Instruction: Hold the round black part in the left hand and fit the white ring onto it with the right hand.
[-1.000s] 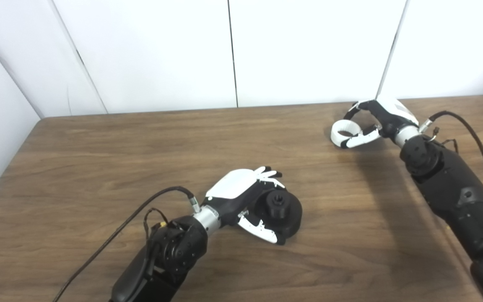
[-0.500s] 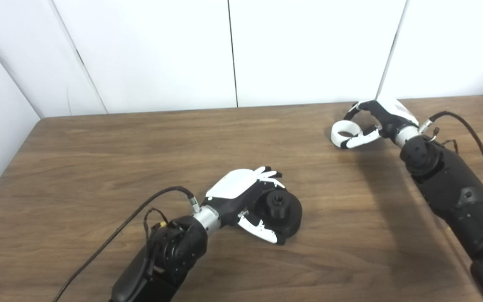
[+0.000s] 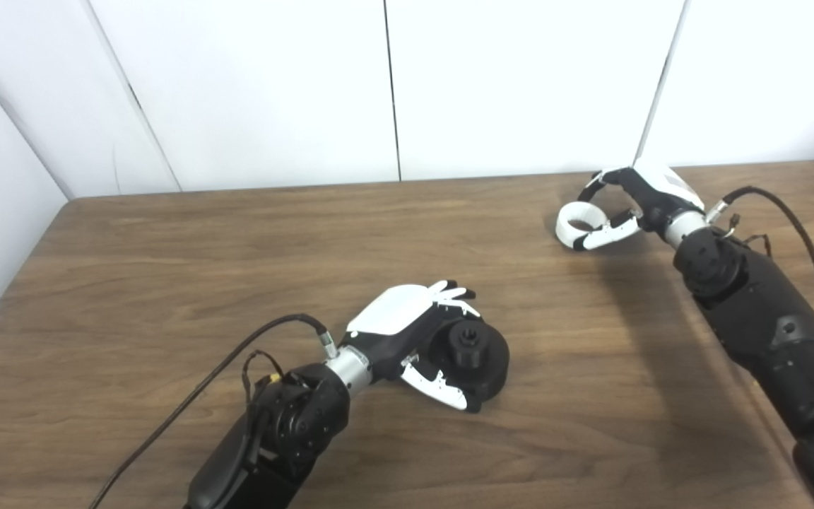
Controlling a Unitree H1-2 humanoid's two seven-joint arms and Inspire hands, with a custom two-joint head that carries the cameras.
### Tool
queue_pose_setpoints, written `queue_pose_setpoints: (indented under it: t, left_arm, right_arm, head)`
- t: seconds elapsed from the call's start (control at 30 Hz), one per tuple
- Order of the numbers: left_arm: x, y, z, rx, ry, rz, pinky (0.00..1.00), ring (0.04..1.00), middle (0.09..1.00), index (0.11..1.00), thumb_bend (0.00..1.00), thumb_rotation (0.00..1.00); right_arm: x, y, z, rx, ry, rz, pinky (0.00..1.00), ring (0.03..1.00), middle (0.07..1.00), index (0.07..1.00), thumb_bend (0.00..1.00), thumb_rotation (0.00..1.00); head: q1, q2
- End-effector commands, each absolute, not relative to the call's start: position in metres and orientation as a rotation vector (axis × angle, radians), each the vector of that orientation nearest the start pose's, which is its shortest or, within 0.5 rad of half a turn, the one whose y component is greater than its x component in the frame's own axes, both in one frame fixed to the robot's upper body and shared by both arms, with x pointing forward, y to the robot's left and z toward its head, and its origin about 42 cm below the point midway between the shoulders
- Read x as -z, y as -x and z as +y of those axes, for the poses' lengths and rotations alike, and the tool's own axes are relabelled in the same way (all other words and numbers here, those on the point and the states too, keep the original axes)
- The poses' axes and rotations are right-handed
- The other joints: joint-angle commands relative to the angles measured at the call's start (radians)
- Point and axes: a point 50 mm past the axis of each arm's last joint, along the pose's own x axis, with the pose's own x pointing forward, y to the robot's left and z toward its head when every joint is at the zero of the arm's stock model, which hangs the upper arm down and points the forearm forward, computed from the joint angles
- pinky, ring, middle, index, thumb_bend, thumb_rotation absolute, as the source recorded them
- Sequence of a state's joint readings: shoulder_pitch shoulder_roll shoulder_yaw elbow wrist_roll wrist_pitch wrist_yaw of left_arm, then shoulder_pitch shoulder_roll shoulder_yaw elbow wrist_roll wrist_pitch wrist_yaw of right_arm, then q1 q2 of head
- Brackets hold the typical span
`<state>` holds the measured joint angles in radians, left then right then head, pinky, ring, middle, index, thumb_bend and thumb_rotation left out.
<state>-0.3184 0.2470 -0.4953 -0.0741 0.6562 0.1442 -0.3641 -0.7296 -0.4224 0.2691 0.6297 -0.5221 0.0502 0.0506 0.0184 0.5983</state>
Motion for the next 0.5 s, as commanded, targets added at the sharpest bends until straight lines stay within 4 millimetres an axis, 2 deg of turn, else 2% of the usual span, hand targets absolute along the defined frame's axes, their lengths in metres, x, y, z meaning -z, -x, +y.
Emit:
queue_pose_setpoints:
  t: [0.0,0.47]
  left_arm:
    - [-0.152,-0.338,0.131,0.729,-1.048,-0.136,0.88,0.997,0.949,0.703,0.9,0.34]
    - [-0.151,-0.339,0.129,0.727,-1.038,-0.131,0.88,0.997,0.947,0.701,0.91,0.34]
  right_arm:
    - [-0.251,-0.509,-0.289,-0.091,1.093,-0.137,0.88,0.945,0.872,0.626,0.81,0.21]
    - [-0.263,-0.496,-0.285,-0.118,1.104,-0.177,0.9,0.954,0.876,0.626,0.81,0.24]
  head:
    - [0.002,0.001]
    - [-0.002,0.005]
